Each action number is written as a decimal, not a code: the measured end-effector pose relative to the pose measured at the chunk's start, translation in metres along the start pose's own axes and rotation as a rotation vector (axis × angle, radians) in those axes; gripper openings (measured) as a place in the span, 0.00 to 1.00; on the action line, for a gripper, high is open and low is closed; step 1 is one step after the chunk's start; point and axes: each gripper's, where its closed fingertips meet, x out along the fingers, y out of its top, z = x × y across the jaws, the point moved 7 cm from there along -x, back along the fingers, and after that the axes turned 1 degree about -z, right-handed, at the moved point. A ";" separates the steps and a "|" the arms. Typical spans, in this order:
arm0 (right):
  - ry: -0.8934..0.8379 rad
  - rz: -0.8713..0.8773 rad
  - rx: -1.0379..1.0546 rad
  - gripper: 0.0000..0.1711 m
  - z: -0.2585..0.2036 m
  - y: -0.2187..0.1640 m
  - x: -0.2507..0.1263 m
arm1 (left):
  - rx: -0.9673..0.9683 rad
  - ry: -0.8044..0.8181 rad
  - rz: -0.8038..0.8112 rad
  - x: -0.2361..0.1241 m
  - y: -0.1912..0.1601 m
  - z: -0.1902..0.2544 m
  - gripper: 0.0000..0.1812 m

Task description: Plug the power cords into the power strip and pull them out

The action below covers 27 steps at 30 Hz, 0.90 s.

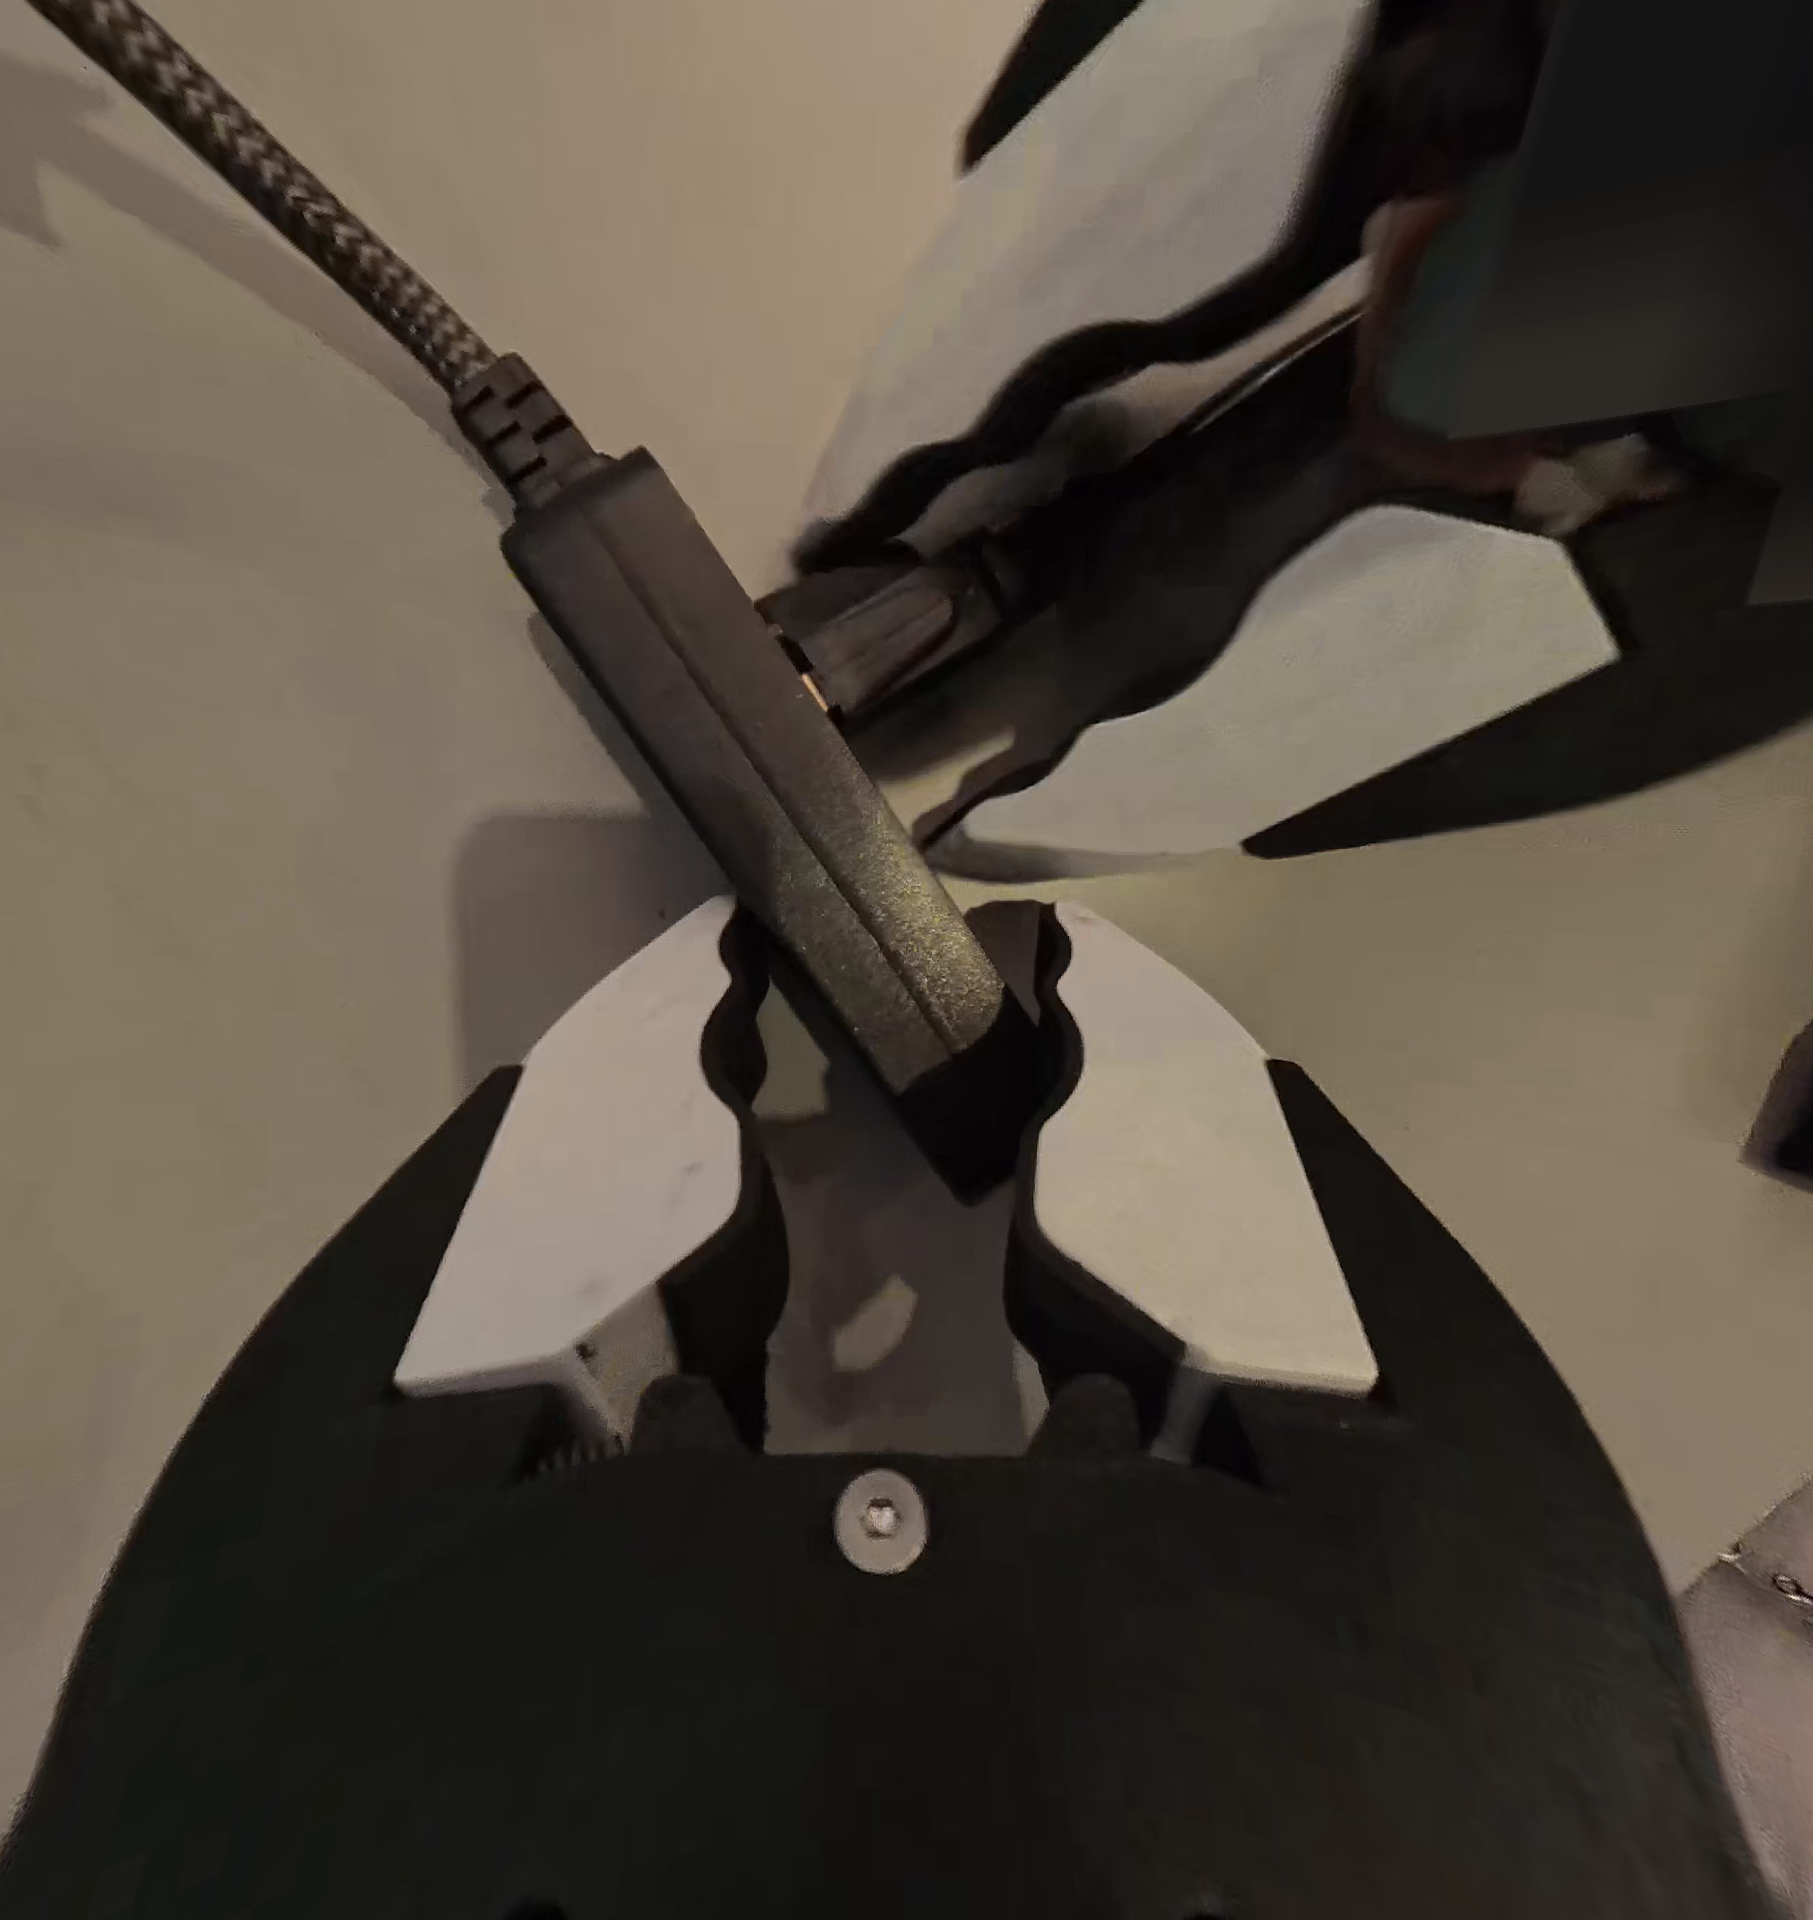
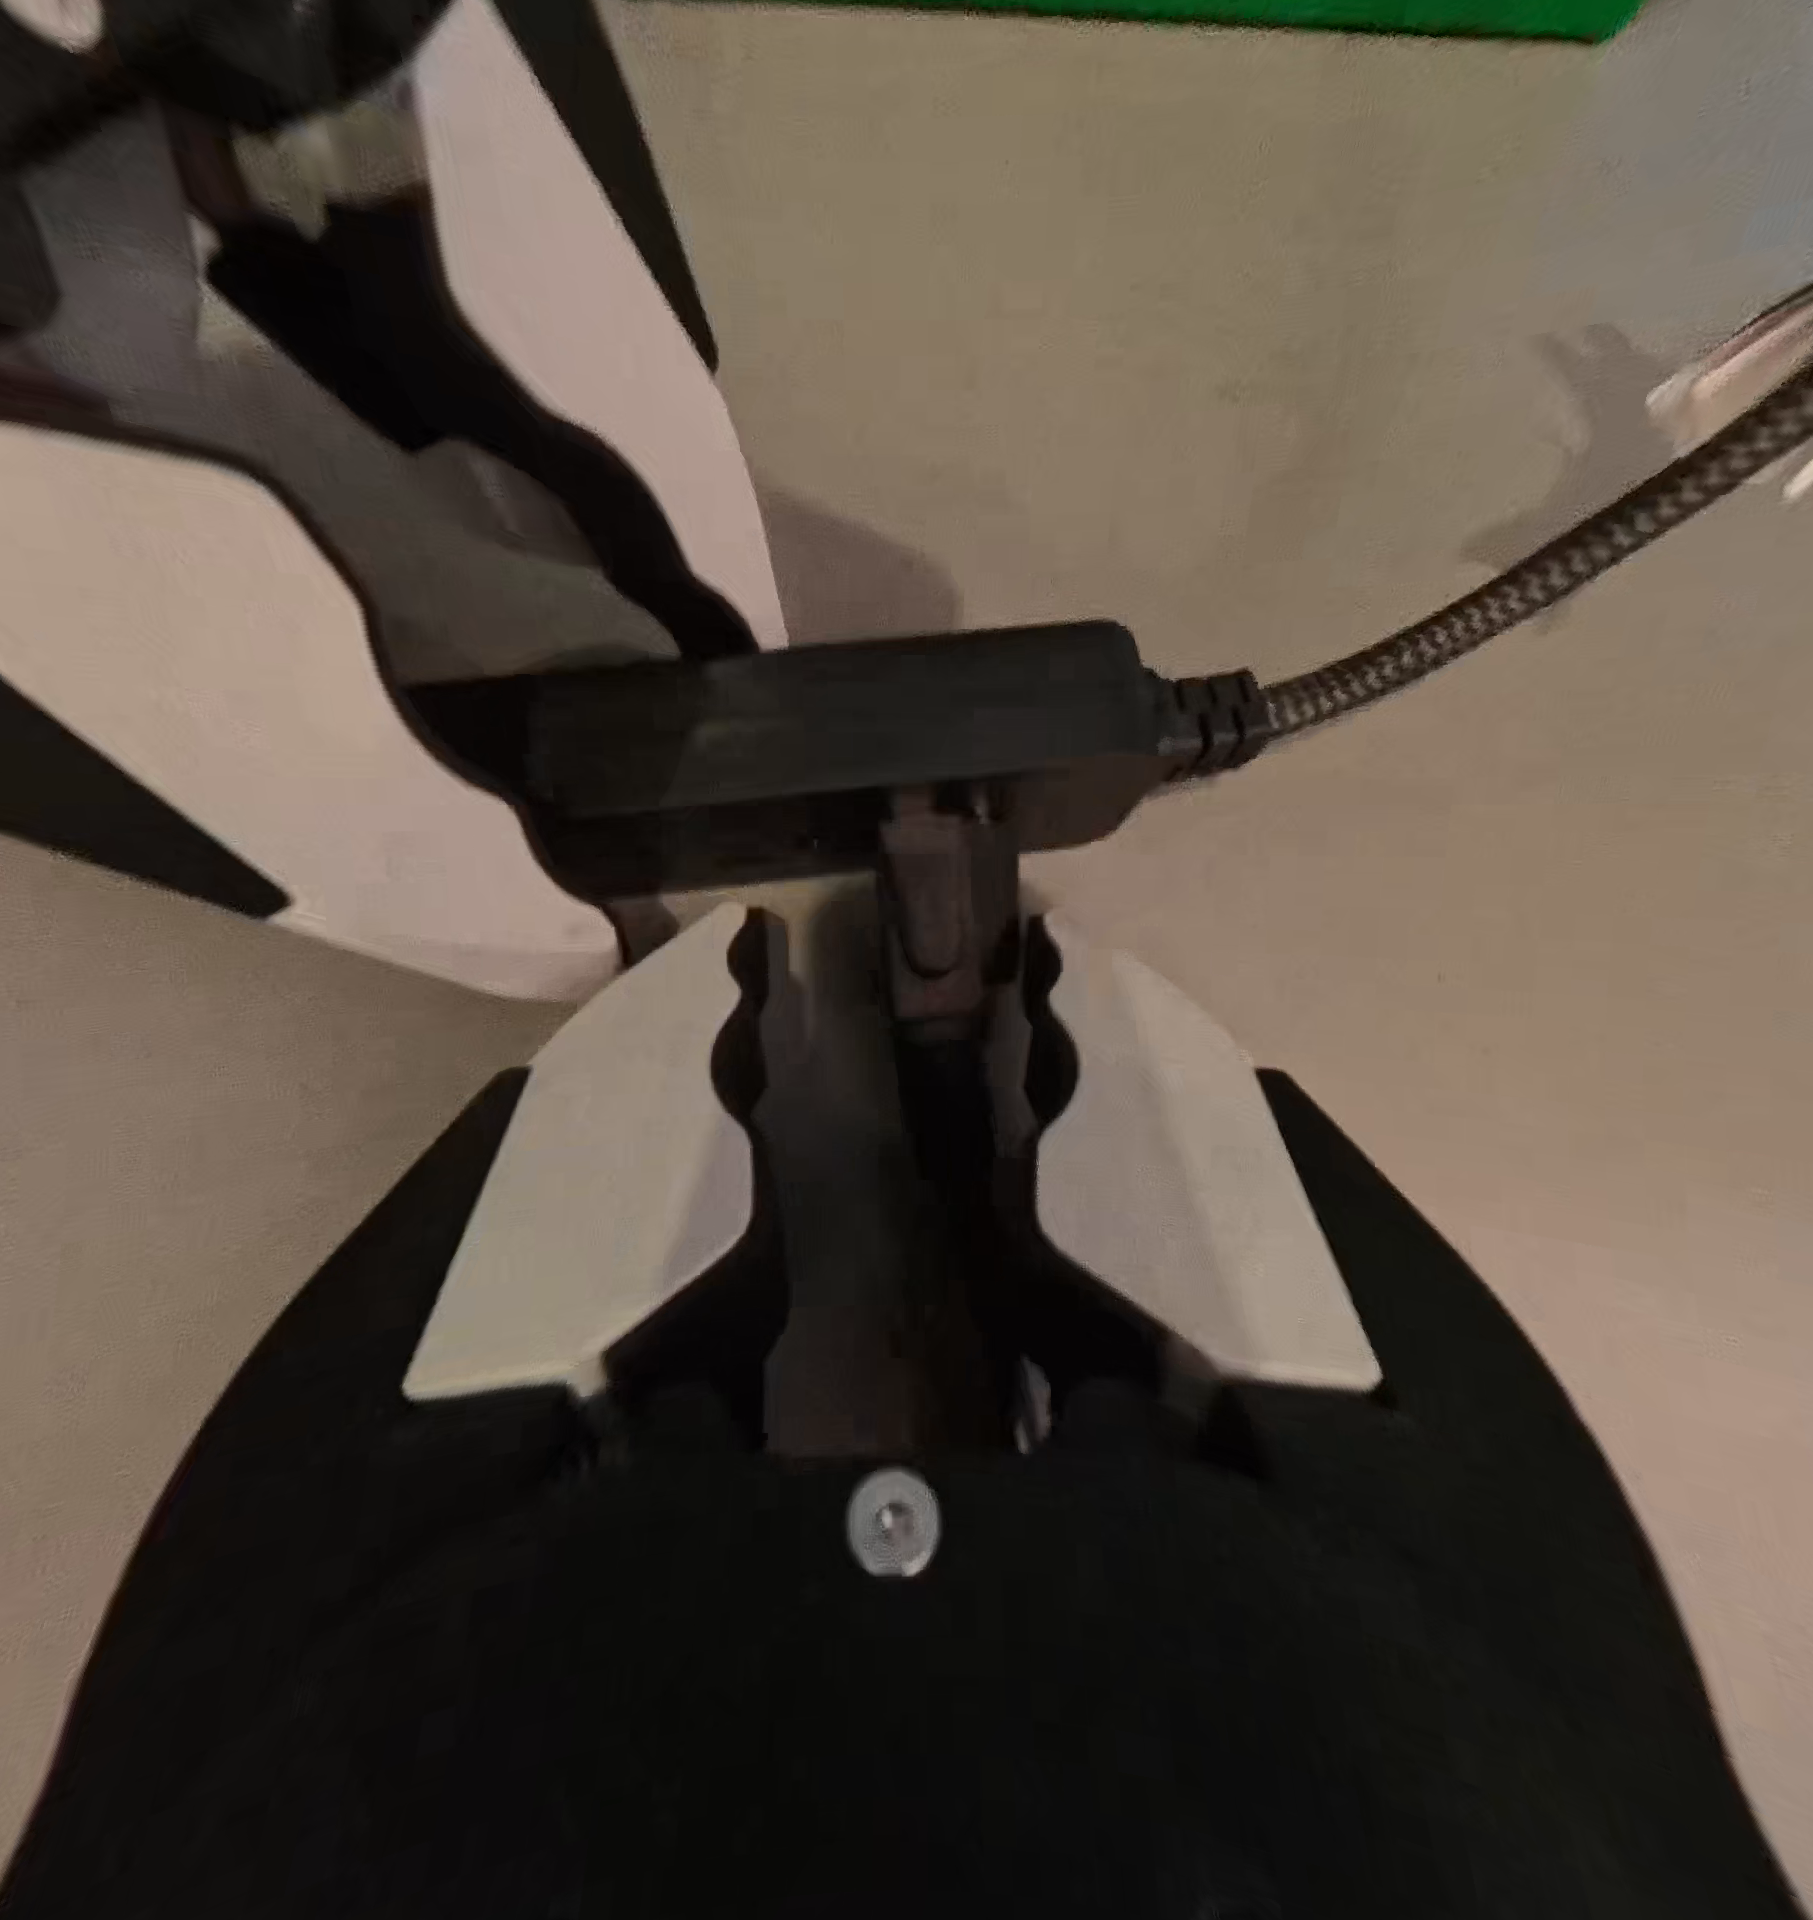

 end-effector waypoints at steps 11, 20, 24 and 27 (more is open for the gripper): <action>-0.147 0.027 0.071 0.15 0.007 0.003 0.001 | 0.003 0.078 0.187 0.016 0.010 -0.022 0.38; -0.080 0.003 0.173 0.15 0.014 0.003 0.002 | 0.055 0.082 0.181 0.017 0.013 -0.013 0.25; -0.100 0.009 0.105 0.15 0.013 0.002 0.002 | 0.072 0.062 0.220 0.018 0.011 -0.017 0.25; -0.103 0.018 -0.012 0.16 0.009 0.002 -0.001 | 0.140 0.095 0.220 0.015 0.008 -0.018 0.21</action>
